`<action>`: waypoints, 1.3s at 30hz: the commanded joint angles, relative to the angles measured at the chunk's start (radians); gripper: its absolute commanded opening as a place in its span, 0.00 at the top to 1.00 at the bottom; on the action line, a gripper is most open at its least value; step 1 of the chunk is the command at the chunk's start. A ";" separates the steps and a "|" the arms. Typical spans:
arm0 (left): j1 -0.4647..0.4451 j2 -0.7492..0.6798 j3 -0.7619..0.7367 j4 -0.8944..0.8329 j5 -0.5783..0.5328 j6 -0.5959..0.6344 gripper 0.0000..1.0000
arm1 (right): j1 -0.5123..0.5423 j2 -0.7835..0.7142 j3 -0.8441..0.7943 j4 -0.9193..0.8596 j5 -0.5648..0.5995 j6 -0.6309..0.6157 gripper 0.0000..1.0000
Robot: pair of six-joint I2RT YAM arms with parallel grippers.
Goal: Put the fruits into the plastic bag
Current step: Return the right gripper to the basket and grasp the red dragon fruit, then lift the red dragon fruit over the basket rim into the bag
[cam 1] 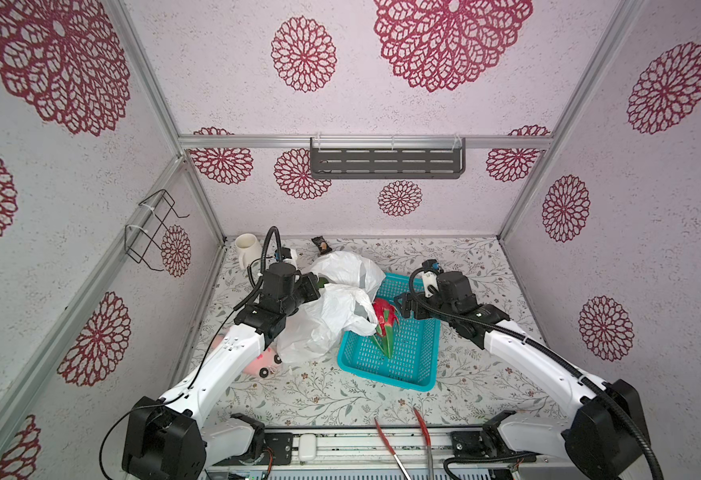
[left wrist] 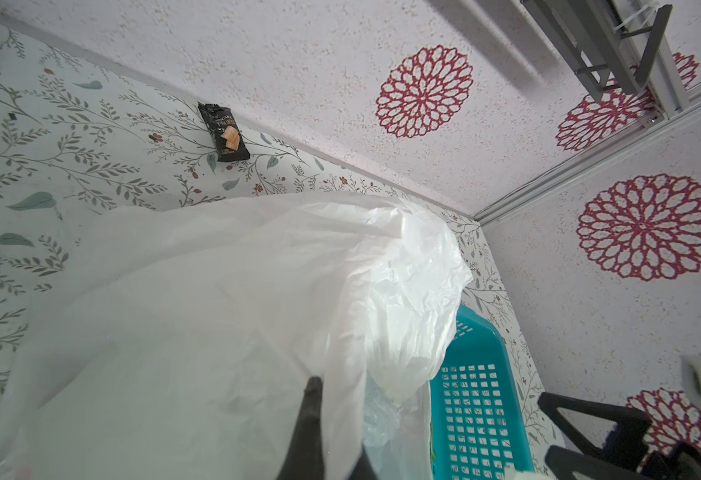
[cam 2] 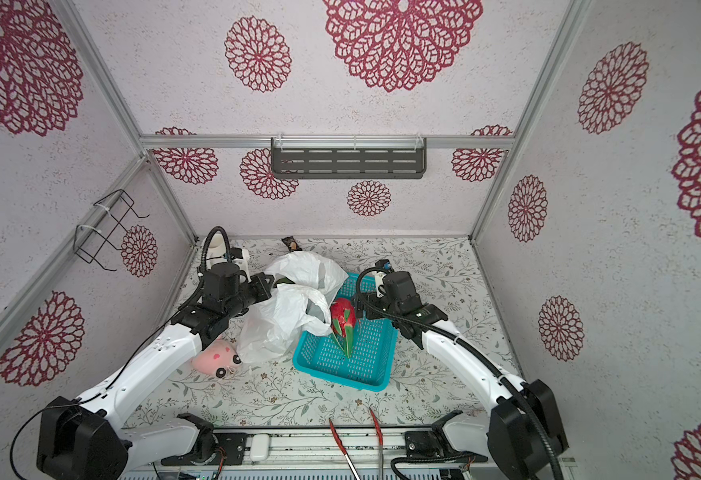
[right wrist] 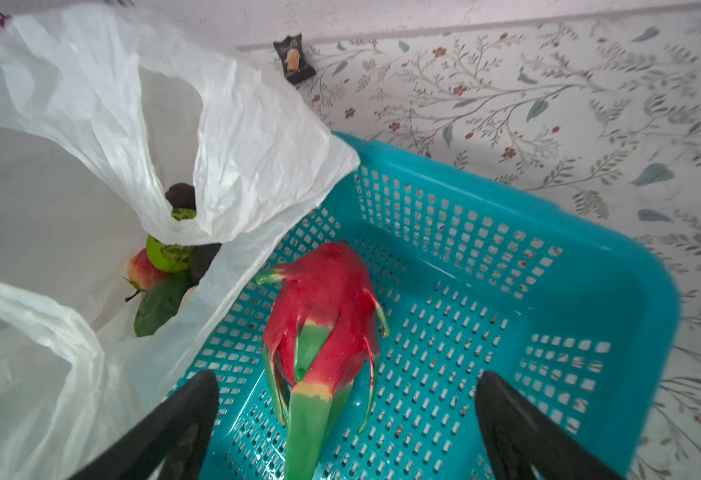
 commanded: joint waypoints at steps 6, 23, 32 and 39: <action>-0.007 0.004 0.032 0.016 0.004 -0.001 1.00 | 0.033 0.181 0.071 0.015 -0.182 -0.003 0.01; -0.006 -0.010 0.019 0.009 0.003 -0.001 1.00 | 0.065 0.506 0.255 -0.059 -0.081 0.031 0.01; -0.007 -0.026 0.000 0.014 0.001 -0.003 1.00 | 0.083 0.563 0.290 -0.136 0.028 0.040 0.01; -0.007 -0.028 0.002 0.017 0.003 -0.002 1.00 | 0.088 0.562 0.296 -0.146 0.058 0.038 0.18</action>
